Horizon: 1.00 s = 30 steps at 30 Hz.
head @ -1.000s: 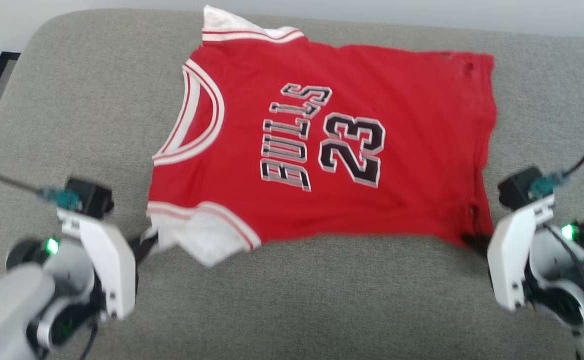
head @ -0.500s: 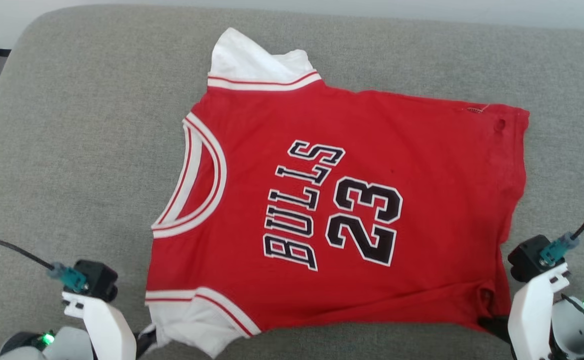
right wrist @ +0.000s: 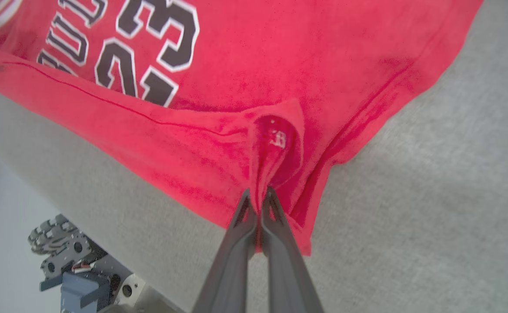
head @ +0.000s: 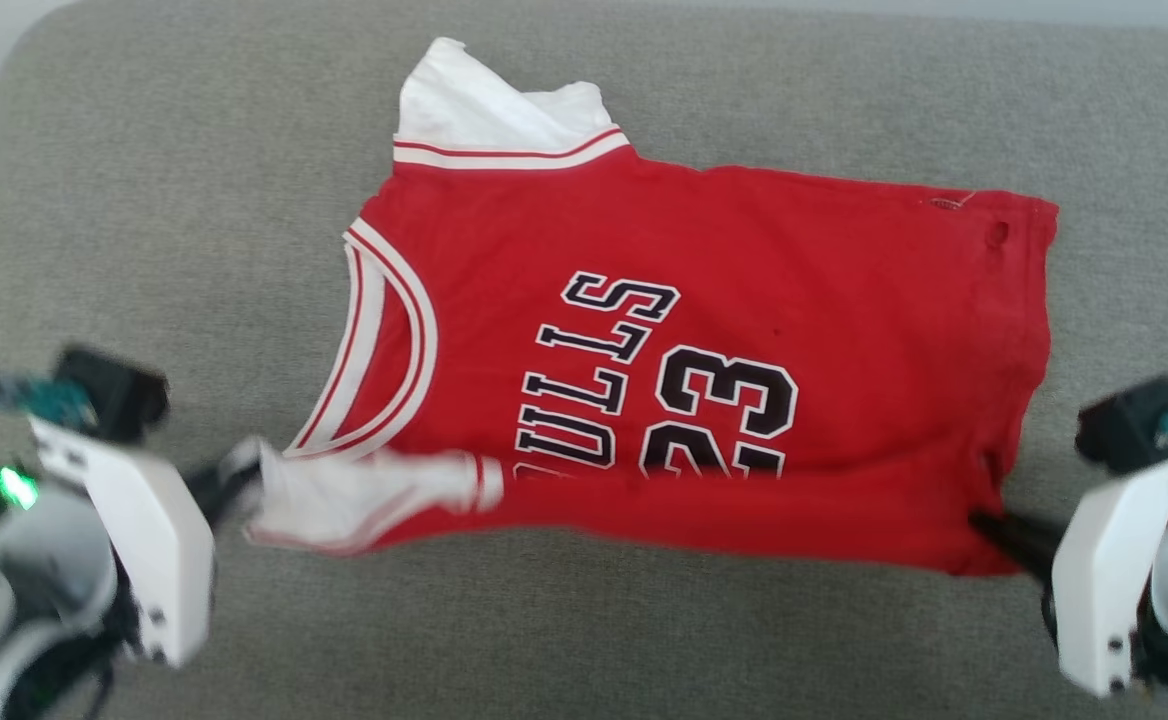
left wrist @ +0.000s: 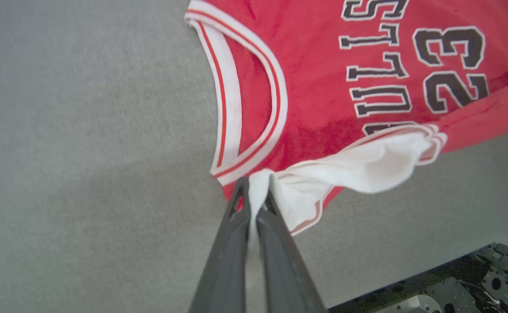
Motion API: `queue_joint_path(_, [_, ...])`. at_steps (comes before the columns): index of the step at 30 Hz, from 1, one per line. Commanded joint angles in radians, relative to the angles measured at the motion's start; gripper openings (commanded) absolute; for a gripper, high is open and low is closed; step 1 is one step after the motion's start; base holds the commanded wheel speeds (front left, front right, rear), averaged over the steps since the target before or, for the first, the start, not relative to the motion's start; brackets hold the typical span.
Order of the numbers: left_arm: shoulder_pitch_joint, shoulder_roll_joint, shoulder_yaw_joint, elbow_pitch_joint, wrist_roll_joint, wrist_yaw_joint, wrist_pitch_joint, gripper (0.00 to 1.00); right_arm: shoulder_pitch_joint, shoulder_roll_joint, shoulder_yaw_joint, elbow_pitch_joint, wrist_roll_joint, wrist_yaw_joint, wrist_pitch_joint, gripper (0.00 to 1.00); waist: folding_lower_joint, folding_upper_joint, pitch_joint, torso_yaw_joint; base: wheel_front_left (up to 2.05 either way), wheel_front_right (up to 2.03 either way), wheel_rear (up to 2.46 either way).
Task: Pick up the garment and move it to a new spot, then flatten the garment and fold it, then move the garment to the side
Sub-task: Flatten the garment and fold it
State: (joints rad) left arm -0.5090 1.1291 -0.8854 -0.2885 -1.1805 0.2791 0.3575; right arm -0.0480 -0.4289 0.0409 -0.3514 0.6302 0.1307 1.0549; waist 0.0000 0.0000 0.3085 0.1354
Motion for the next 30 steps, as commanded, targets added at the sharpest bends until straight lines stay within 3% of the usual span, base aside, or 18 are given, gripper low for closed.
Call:
queue_joint_path(1, [-0.046, -0.001, 0.015, 0.011, 0.024, -0.015, 0.007, 0.0, -0.036, 0.016, -0.008, -0.009, -0.016, 0.0, -0.014, 0.0, 0.0, 0.0, 0.007, -0.007, 0.0, 0.0, 0.0])
queue_joint_path(8, [-0.224, -0.056, 0.033, 0.148, 0.127, -0.116, 0.035, 0.0, -0.212, 0.053, 0.002, 0.066, -0.075, 0.0, -0.063, 0.0, 0.0, 0.0, 0.039, -0.036, 0.0, 0.0, 0.0])
queue_joint_path(19, [-0.434, -0.285, -0.014, 0.553, 0.209, -0.319, 0.018, 0.0, -0.427, 0.061, 0.109, 0.316, -0.127, 0.0, -0.159, 0.0, 0.0, 0.0, 0.103, -0.057, 0.0, 0.0, 0.0])
queue_joint_path(29, [-0.478, -0.415, -0.063, 0.849, 0.18, -0.394, 0.024, 0.0, -0.512, 0.076, 0.217, 0.487, -0.118, 0.0, -0.215, 0.0, 0.0, 0.0, 0.123, -0.077, 0.0, 0.0, 0.0])
queue_joint_path(30, [-0.479, -0.432, -0.066, 0.9, 0.163, -0.399, 0.027, 0.41, -0.521, 0.078, 0.231, 0.514, -0.115, 0.0, -0.217, 0.27, 0.0, 0.0, 0.121, -0.08, 0.0, 0.0, 0.0])
